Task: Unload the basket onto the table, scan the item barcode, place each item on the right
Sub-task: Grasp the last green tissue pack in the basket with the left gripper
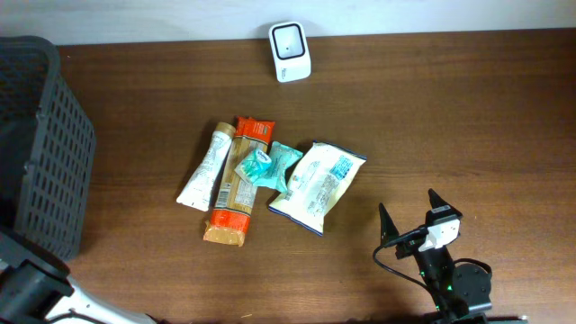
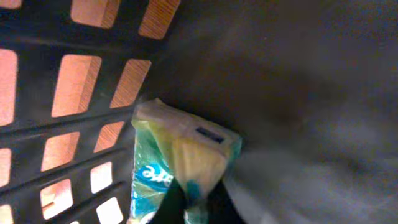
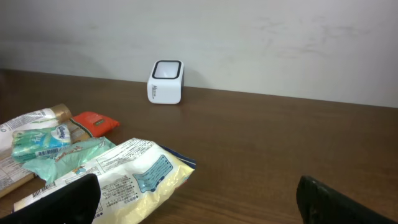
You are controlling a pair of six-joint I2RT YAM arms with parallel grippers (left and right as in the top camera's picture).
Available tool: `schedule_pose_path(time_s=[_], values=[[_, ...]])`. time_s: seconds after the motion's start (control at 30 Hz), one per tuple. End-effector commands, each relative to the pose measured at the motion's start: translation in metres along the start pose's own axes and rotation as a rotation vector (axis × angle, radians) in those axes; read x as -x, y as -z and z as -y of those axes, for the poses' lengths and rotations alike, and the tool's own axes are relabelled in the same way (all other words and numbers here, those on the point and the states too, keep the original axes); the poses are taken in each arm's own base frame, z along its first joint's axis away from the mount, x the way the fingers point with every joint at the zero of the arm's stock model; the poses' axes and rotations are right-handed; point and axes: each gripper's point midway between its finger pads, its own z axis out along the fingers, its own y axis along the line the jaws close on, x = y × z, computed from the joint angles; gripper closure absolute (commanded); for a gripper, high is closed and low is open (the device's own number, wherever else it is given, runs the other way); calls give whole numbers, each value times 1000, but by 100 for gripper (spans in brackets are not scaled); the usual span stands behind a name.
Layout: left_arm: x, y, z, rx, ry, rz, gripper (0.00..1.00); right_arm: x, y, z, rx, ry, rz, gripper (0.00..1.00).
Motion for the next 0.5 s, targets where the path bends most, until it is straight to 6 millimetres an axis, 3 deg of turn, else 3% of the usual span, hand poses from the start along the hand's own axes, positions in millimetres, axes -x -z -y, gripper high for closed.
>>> schedule_pose_path(time_s=[0.0,0.1,0.2,0.3,0.33,0.47], values=[[-16,-21,21,-58,-24,-59,100,-3,0,3,-13,-4,-4,1],[-8,-11,22,-53,-31,-31,100,-3,0,3,-13,-4,-4,1],[15,17,20,-45,-28,52,100,-3,0,3,-13,-4,-4,1],[50,61,22,-78,3,191,100,-3,0,3,-13,-4,-4,1],[71,93,27,-123,36,288,100,-3,0,3,-13,-4,-4,1],[102,160,29,-180,81,460,100,-3,0,3,-13,-4,-4,1]])
